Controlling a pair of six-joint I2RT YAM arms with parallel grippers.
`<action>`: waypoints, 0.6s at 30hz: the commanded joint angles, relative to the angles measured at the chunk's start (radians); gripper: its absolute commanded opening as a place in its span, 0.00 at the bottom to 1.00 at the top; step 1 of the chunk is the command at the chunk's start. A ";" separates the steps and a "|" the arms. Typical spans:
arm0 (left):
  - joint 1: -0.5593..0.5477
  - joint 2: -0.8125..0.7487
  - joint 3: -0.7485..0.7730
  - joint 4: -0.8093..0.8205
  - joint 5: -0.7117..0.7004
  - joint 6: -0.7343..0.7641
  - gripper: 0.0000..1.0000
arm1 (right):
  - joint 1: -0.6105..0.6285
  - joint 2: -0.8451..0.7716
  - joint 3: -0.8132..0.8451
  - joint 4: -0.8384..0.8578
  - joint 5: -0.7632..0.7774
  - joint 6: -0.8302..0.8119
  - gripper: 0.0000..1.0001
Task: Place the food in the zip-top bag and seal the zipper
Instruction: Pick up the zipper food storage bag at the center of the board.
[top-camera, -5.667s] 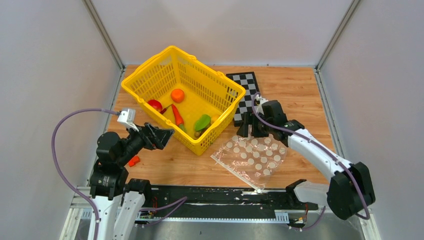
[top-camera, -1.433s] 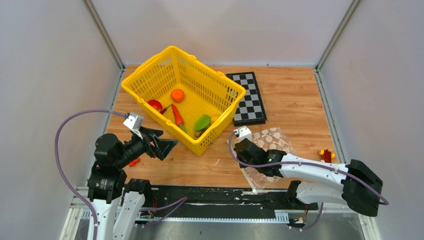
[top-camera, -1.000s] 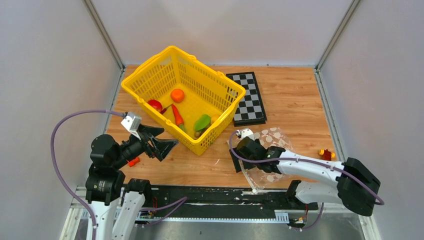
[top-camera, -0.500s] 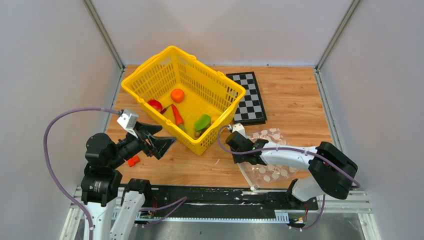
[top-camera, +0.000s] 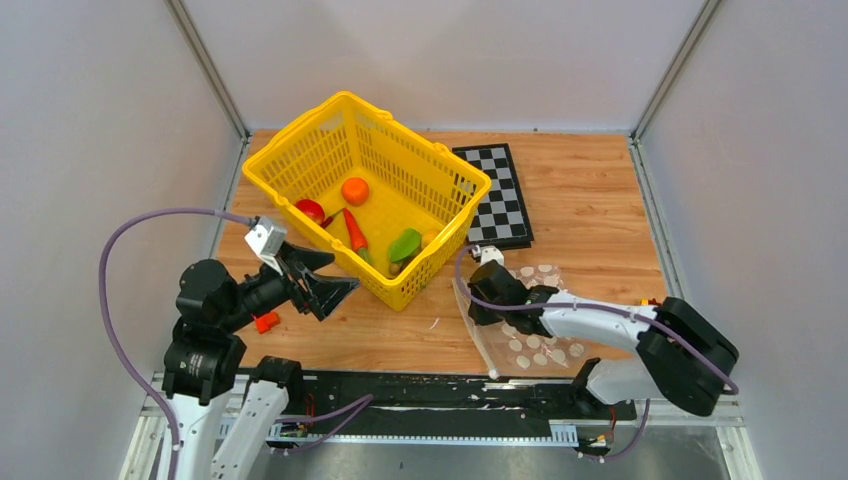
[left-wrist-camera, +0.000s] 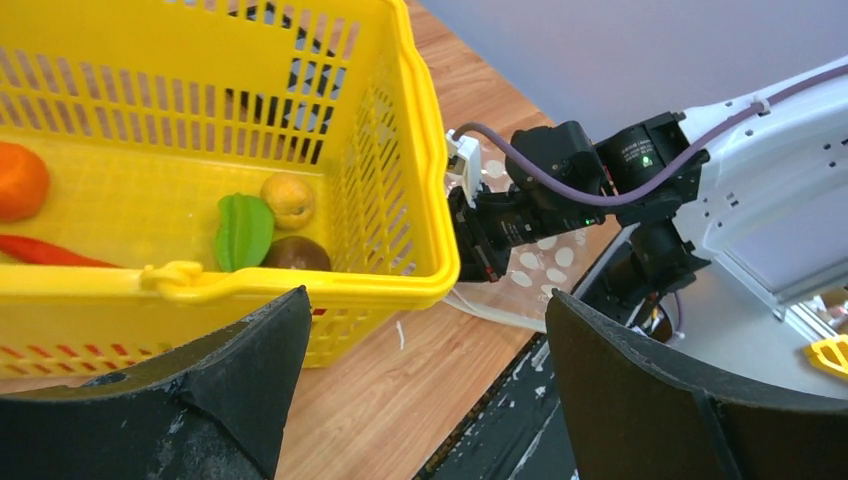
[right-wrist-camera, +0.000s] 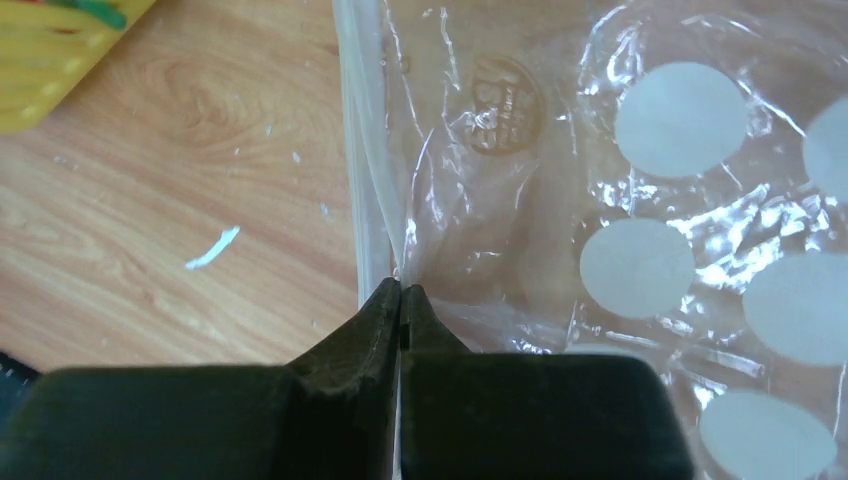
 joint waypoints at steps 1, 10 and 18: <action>-0.136 0.028 -0.037 0.073 -0.076 -0.008 0.92 | 0.000 -0.167 -0.049 0.006 -0.037 0.048 0.00; -0.833 0.282 0.044 0.120 -0.675 0.044 0.93 | -0.004 -0.419 -0.067 -0.121 0.047 0.096 0.00; -1.069 0.445 -0.059 0.370 -0.923 -0.170 0.91 | -0.005 -0.671 -0.091 -0.202 0.151 0.174 0.00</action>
